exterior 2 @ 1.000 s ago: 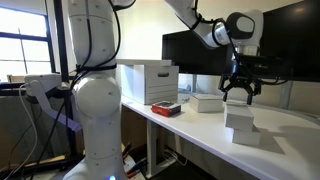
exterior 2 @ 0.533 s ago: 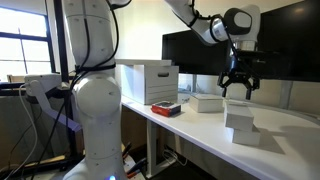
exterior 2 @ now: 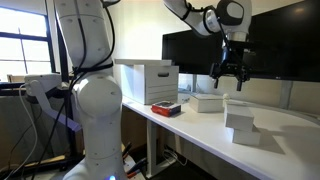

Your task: Pick up the two box and put them on the table

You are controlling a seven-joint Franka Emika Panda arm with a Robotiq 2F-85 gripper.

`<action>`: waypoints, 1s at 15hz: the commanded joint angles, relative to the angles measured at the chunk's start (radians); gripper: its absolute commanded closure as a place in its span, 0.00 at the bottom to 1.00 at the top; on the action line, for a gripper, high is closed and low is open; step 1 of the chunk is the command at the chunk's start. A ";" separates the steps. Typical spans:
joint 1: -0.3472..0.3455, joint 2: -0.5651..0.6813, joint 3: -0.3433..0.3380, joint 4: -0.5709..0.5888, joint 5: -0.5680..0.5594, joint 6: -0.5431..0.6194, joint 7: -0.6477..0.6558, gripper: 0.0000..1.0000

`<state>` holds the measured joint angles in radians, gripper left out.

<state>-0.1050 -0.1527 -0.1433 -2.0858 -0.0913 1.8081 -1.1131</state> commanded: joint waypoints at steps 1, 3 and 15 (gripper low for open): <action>0.012 -0.040 0.000 -0.009 -0.010 -0.075 -0.016 0.00; 0.013 -0.056 -0.002 -0.013 -0.021 -0.104 -0.016 0.00; 0.043 -0.201 -0.003 -0.011 -0.041 -0.122 -0.021 0.00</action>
<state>-0.0823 -0.3160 -0.1436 -2.0862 -0.1242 1.7050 -1.1157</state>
